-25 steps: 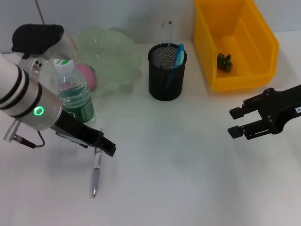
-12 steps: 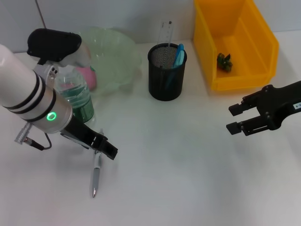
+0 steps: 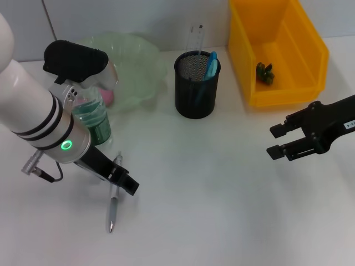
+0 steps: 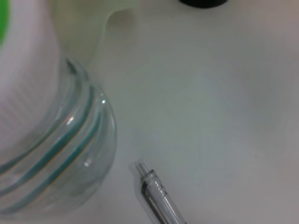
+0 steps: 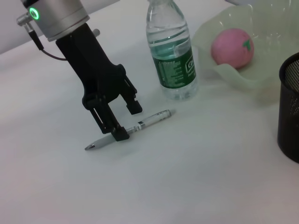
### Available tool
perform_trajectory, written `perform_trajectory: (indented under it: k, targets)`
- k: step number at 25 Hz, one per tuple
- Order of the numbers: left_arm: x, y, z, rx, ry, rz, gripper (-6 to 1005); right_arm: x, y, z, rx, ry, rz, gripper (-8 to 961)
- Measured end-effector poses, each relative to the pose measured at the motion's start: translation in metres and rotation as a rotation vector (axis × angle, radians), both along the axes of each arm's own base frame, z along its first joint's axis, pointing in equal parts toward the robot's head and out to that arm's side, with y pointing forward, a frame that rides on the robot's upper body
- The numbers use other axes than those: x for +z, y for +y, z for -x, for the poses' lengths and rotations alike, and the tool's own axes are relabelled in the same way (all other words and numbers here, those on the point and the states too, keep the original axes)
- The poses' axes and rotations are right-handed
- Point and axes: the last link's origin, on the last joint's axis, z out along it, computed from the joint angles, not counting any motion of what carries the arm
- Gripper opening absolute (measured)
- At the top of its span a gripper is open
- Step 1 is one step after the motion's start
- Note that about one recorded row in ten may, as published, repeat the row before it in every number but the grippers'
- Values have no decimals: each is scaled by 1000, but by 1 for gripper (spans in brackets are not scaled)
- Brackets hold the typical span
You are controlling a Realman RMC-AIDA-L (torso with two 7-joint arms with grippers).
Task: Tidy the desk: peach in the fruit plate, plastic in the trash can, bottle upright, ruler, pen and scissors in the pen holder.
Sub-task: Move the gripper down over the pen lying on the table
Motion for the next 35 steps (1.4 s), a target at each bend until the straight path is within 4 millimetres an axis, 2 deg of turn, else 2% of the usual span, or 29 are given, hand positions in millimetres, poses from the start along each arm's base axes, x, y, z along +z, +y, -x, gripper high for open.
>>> perform_trajectory:
  k: [35]
  targets:
    - [-2, -4, -5, 2, 24, 47, 776, 1, -4, 7, 27, 27, 20, 604]
